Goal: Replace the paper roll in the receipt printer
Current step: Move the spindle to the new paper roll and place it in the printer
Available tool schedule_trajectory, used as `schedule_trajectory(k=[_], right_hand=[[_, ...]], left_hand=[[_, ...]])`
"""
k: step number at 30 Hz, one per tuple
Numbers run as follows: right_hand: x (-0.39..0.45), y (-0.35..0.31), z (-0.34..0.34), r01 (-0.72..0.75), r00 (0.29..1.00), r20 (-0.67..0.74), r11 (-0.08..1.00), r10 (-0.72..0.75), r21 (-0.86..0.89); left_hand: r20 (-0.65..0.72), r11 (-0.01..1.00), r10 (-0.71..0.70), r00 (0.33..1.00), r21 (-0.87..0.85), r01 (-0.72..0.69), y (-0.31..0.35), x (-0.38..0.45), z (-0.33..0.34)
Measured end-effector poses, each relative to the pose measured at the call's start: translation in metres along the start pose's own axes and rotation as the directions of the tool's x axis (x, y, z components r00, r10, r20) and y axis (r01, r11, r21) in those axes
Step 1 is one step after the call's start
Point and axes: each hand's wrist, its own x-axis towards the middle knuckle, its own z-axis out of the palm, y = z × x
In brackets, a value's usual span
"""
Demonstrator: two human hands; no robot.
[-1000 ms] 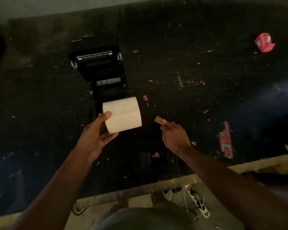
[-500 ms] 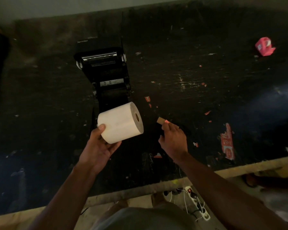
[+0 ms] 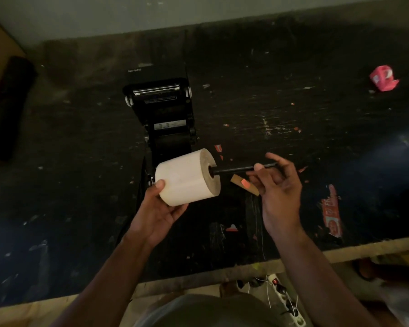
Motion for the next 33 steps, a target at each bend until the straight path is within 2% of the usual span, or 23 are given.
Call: schedule_trajectory(k=[4,8,16,19,22,23,25,27,29,31,33], right_hand=[[-0.002,0.004,-0.001,0.023,1.000,-0.014,0.999,-0.023,-0.031],[-0.001,0.004,-0.001,0.155,0.987,0.085,0.957,-0.139,-0.243],[-0.010,0.021,0.020,0.214,0.962,0.256,0.836,-0.092,-0.505],[-0.012,0.030,0.024,0.256,0.949,0.295,0.821,-0.112,-0.511],[0.001,0.047,0.009,0.238,0.962,0.237,0.835,-0.134,-0.497],[0.008,0.056,0.001,0.247,0.966,0.208,0.771,-0.151,-0.587],[0.022,0.080,-0.015,0.280,0.960,0.254,0.490,-0.120,-0.825],[0.029,0.109,-0.025,0.365,0.914,0.393,0.216,0.102,-0.906],[0.030,0.133,-0.027,0.505,0.824,0.484,0.003,0.296,-0.863],[0.029,0.148,-0.026,0.581,0.784,0.519,-0.110,0.341,-0.806],[0.031,0.154,-0.030,0.577,0.798,0.524,-0.126,0.297,-0.807]], left_hand=[[0.022,1.000,0.009,1.000,0.019,-0.009,-0.001,0.001,0.000],[0.039,0.997,0.019,0.999,0.074,-0.021,-0.001,0.003,-0.001],[0.029,0.995,0.022,0.999,0.094,-0.025,-0.006,0.008,-0.001],[0.023,0.996,0.027,0.999,0.087,-0.029,-0.006,0.008,-0.006],[0.034,0.998,0.023,0.999,0.063,-0.025,-0.004,0.006,-0.014],[0.037,0.999,0.020,0.999,0.043,-0.022,-0.004,0.005,-0.017],[0.042,1.000,0.016,0.999,-0.007,-0.016,-0.002,0.003,-0.022],[0.051,0.998,0.022,0.998,-0.053,-0.019,0.000,0.000,-0.027],[0.068,0.995,0.022,0.997,-0.099,-0.015,0.002,-0.001,-0.032],[0.093,0.993,0.042,0.995,-0.116,-0.032,0.006,-0.004,-0.035],[0.147,0.993,0.047,0.988,-0.114,-0.030,0.008,-0.005,-0.034]])
